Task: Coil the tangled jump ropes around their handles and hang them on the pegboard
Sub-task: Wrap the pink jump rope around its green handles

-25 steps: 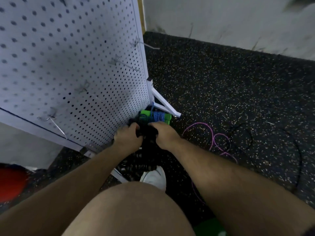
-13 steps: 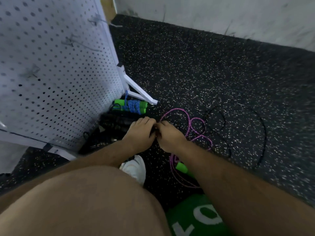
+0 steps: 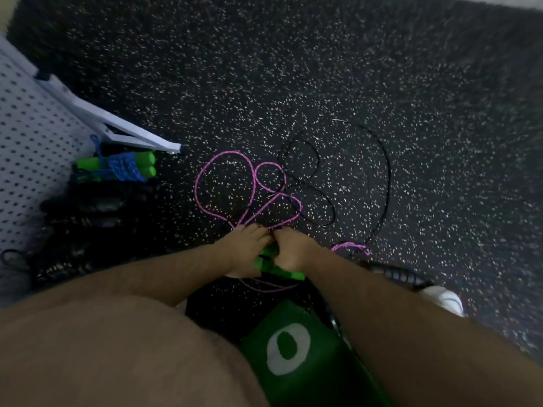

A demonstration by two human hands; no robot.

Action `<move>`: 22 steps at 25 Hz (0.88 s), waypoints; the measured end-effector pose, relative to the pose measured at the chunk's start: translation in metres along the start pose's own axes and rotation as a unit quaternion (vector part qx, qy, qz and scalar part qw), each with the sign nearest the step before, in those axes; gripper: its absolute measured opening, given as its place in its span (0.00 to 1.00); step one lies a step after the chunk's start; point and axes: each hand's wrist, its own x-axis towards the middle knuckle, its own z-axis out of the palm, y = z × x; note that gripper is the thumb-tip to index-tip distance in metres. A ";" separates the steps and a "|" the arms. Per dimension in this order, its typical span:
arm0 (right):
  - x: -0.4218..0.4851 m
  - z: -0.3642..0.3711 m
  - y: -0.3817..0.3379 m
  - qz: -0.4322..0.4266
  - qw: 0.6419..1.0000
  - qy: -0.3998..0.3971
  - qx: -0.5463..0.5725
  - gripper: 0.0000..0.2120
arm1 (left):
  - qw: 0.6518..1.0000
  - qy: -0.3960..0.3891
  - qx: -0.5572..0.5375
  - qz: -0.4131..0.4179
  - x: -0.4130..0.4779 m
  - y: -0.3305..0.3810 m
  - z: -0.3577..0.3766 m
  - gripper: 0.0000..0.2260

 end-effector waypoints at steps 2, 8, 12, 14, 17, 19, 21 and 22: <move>0.003 0.012 0.002 0.017 0.999 -0.012 -0.042 0.28 | 0.997 -0.025 0.067 0.004 0.008 0.005 0.013 0.36; -0.011 0.008 0.004 -0.018 0.988 0.094 -0.117 0.36 | 0.996 0.005 0.077 -0.041 0.010 0.004 -0.009 0.34; -0.052 -0.058 0.001 -0.015 0.984 0.167 -0.062 0.28 | 0.994 0.087 0.007 -0.067 -0.010 0.006 -0.094 0.31; -0.081 -0.106 -0.008 -0.026 0.974 0.212 -0.073 0.22 | 0.988 0.131 -0.028 -0.076 -0.027 0.013 -0.148 0.29; -0.142 -0.180 -0.025 -0.043 0.938 0.309 -0.147 0.21 | 0.967 0.207 -0.128 -0.077 -0.061 0.029 -0.229 0.33; -0.193 -0.223 -0.029 -0.047 0.898 0.387 -0.203 0.24 | 0.942 0.259 -0.209 -0.051 -0.088 0.048 -0.279 0.37; -0.239 -0.258 -0.029 -0.049 0.860 0.455 -0.226 0.27 | 0.907 0.313 -0.280 -0.037 -0.109 0.068 -0.320 0.41; -0.262 -0.273 -0.030 -0.050 0.844 0.483 -0.227 0.28 | 0.889 0.332 -0.314 -0.033 -0.115 0.075 -0.339 0.42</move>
